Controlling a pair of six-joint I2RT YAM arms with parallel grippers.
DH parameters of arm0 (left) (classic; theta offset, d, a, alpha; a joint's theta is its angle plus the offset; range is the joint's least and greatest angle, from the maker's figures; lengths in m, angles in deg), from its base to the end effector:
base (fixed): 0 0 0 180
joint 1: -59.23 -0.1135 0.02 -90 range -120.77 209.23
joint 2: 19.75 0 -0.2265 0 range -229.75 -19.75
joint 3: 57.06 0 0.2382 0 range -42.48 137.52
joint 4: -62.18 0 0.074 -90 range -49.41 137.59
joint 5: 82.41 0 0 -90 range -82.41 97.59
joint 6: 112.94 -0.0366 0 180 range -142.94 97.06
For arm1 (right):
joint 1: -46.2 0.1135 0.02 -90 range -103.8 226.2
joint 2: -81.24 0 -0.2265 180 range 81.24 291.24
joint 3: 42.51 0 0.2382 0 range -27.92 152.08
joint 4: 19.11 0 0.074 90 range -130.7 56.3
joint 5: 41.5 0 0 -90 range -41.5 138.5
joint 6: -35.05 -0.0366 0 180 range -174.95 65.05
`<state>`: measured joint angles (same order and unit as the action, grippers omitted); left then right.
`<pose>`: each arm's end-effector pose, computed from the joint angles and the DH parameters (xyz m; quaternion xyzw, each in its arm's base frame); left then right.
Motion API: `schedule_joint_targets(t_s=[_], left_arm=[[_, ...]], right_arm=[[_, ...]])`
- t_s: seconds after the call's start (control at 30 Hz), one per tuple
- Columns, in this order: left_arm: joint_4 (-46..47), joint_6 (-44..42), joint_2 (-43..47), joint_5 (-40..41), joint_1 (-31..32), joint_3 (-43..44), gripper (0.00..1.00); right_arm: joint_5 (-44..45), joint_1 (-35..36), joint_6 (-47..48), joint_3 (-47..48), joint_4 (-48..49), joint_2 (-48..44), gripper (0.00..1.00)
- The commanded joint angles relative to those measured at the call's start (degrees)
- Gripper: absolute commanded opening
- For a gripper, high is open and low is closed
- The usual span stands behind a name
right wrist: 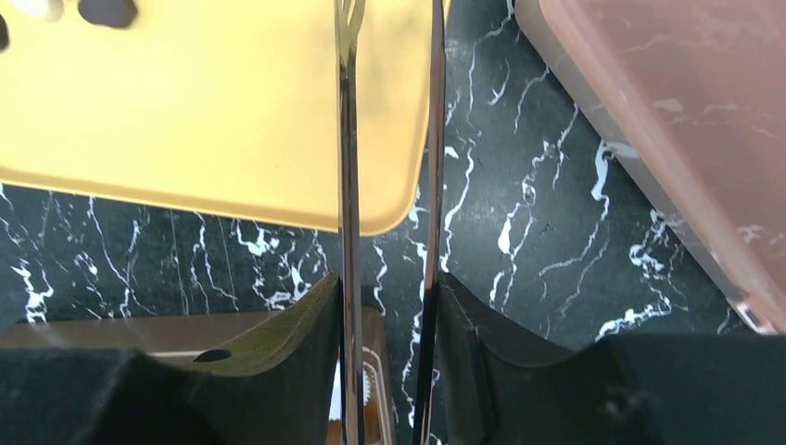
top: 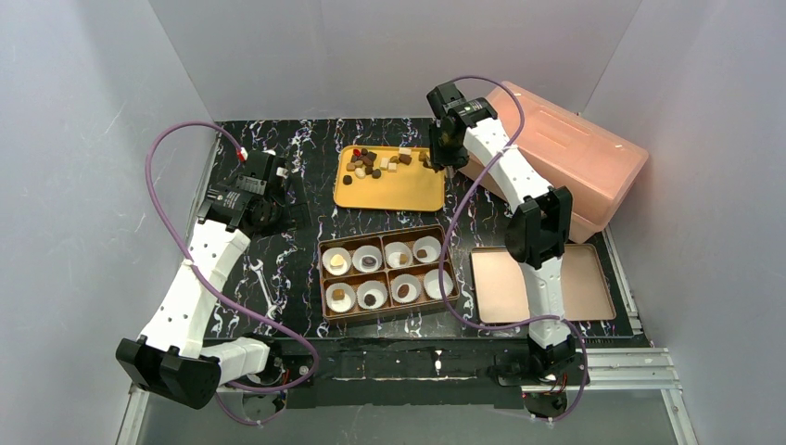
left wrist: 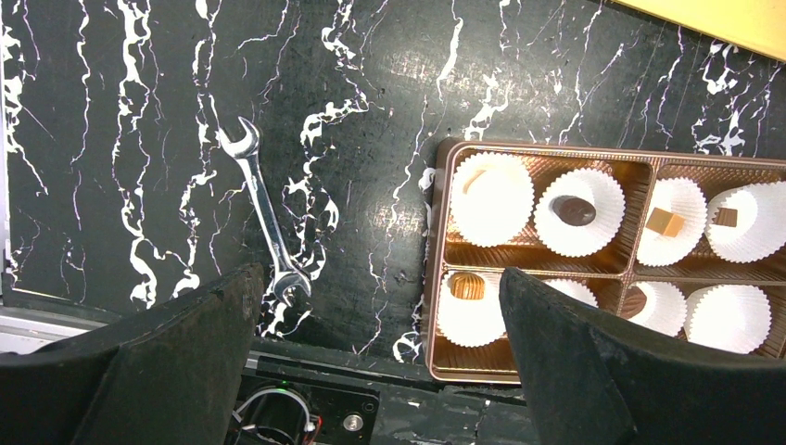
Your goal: Pack the chocolate
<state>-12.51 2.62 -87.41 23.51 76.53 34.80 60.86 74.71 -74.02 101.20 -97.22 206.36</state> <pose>0.2136 -0.0560 0.3364 -0.1138 0.9263 -0.0010 0.3592 0.3831 0.1992 0.2801 -0.0507 0.9583 0.0104 0.2810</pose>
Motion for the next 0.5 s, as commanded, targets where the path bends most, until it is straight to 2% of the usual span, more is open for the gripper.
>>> schedule_joint_targets(t_s=[0.0,0.47], left_arm=[[-1.9,-0.7,1.0,0.5,-0.4,1.0,1.00],[-2.0,-0.9,0.6,0.5,-0.4,1.4,1.00]], right_arm=[[-2.8,-0.7,1.1,3.4,3.4,1.8,0.48],[-6.0,-1.4,0.3,3.2,4.8,3.8,0.48]])
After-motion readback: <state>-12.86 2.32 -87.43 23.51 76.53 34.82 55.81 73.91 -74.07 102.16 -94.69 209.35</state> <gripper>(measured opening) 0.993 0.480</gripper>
